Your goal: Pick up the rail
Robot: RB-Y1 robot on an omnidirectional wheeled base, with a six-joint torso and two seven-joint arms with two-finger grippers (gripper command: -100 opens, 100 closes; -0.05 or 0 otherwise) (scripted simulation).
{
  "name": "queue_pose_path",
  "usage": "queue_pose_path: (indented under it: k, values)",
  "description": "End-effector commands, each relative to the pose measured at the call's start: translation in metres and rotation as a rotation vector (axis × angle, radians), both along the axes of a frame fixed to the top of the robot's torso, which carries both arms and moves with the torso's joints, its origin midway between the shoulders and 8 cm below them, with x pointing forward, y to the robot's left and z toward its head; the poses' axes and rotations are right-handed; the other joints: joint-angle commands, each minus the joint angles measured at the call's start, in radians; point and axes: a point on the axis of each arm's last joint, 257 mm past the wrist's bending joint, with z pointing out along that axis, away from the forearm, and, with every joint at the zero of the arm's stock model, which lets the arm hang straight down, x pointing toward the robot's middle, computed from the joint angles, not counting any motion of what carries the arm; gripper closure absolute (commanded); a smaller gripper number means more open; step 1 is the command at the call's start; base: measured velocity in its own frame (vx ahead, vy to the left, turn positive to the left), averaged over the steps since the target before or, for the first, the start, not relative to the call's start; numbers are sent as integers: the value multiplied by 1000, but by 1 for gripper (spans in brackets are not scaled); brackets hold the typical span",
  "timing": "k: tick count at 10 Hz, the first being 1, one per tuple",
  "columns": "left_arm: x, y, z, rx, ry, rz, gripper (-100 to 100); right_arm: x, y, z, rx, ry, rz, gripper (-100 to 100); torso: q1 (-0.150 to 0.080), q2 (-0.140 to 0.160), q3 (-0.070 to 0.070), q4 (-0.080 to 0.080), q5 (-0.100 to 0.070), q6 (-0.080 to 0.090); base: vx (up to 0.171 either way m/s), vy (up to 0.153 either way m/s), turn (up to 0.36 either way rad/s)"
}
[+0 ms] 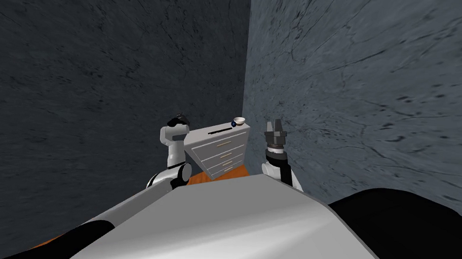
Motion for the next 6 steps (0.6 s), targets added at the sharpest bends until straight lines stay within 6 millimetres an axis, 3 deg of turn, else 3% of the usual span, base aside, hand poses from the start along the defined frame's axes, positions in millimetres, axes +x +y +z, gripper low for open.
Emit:
queue_pose_path:
  k: [1, 6]
  values:
    - [1, 1, -5, -18, 25, 4, -100, 0, 0, 0, 0, 0, 0, 0, 0, 0, 0, 0, 0, 0, -18, 14, 11]
    - [15, 2, -20, -149, 130, 28, -100, 0, 0, 0, 0, 0, 0, 0, -1, 0, 0, 0, 0, 0, -33, 19, -87]
